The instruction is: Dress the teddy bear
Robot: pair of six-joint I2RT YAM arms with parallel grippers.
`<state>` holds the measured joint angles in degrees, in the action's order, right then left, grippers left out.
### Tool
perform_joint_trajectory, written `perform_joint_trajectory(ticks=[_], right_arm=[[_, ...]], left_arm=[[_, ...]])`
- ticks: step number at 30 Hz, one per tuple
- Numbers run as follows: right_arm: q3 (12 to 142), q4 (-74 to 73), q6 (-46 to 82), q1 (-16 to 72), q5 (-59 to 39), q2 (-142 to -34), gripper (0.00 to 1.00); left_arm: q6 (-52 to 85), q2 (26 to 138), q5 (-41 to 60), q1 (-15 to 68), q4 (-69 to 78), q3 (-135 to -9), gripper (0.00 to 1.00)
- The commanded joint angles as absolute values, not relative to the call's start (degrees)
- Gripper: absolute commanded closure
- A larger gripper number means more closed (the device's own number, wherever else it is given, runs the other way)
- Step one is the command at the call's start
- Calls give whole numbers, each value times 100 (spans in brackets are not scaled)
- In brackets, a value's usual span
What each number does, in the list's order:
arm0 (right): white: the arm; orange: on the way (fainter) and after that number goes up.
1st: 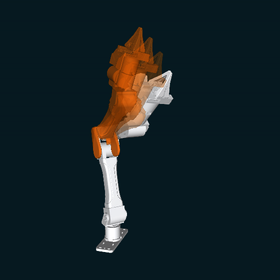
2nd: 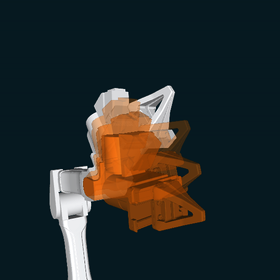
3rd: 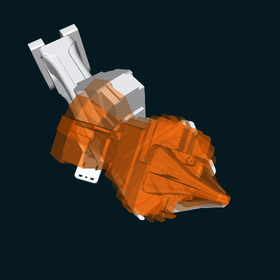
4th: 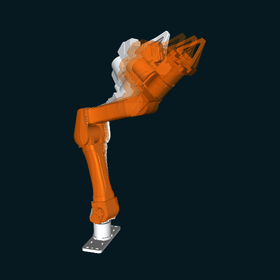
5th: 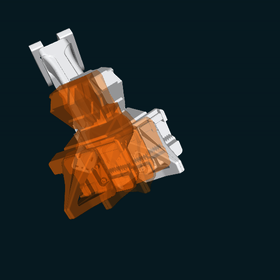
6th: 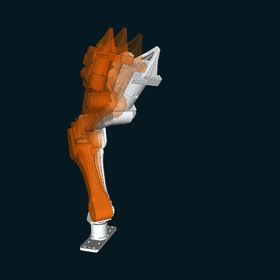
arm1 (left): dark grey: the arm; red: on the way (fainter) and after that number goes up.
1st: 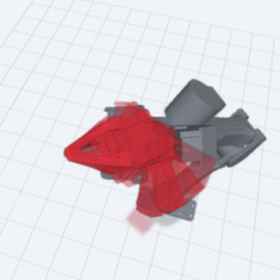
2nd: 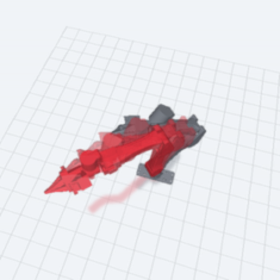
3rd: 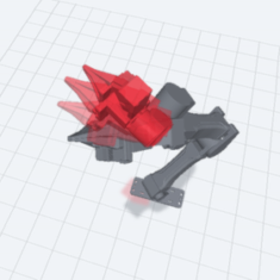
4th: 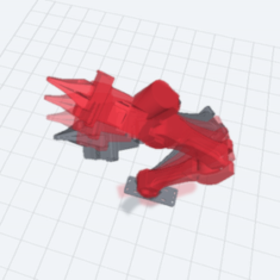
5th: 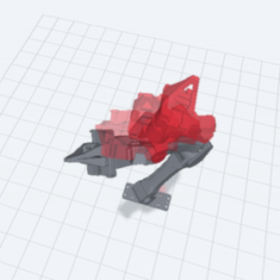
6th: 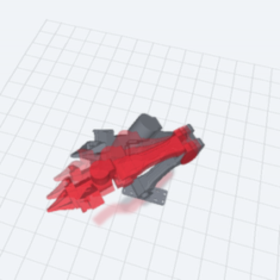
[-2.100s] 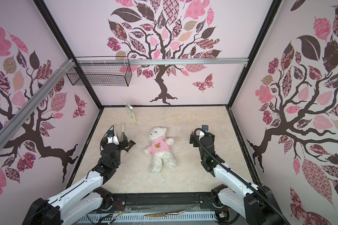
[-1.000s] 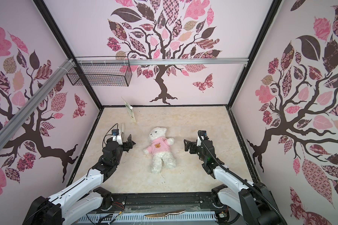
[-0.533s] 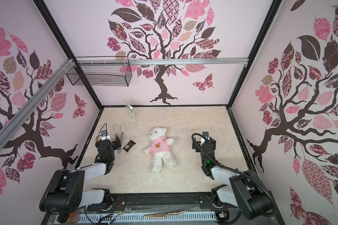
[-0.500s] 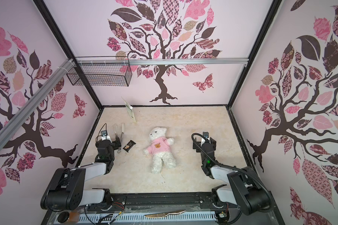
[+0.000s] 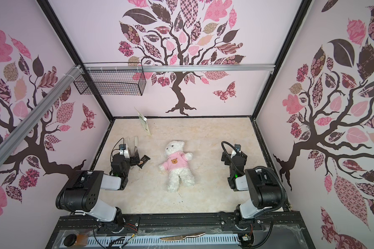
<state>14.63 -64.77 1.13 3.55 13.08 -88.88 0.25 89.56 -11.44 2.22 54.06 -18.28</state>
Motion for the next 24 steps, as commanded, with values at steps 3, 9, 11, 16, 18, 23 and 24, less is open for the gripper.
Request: perform_joint_trajectory(ticks=[3, 9, 11, 16, 18, 23, 24], right_arm=[[1585, -6762, 273, 344, 1117, -8959, 0], [1603, -6680, 289, 348, 1115, -8938, 0], [1602, -6672, 286, 348, 1109, -8939, 0], [1612, -6670, 281, 352, 1113, -8940, 0], [1609, -6667, 281, 349, 1114, -8938, 0], [1609, -6679, 282, 351, 1116, -8939, 0], [1609, -6676, 282, 345, 1116, -8938, 0]], left_arm=[[71, 8887, -1161, 191, 5172, -2069, 3], [73, 8919, -1173, 193, 5236, -2065, 3], [73, 8919, -1169, 190, 5227, -2066, 3], [79, 8912, -1169, 185, 5225, -2059, 3], [72, 8913, -1169, 189, 5221, -2062, 3], [73, 8912, -1170, 193, 5222, -2065, 3], [72, 8912, -1169, 185, 5221, -2061, 3]])
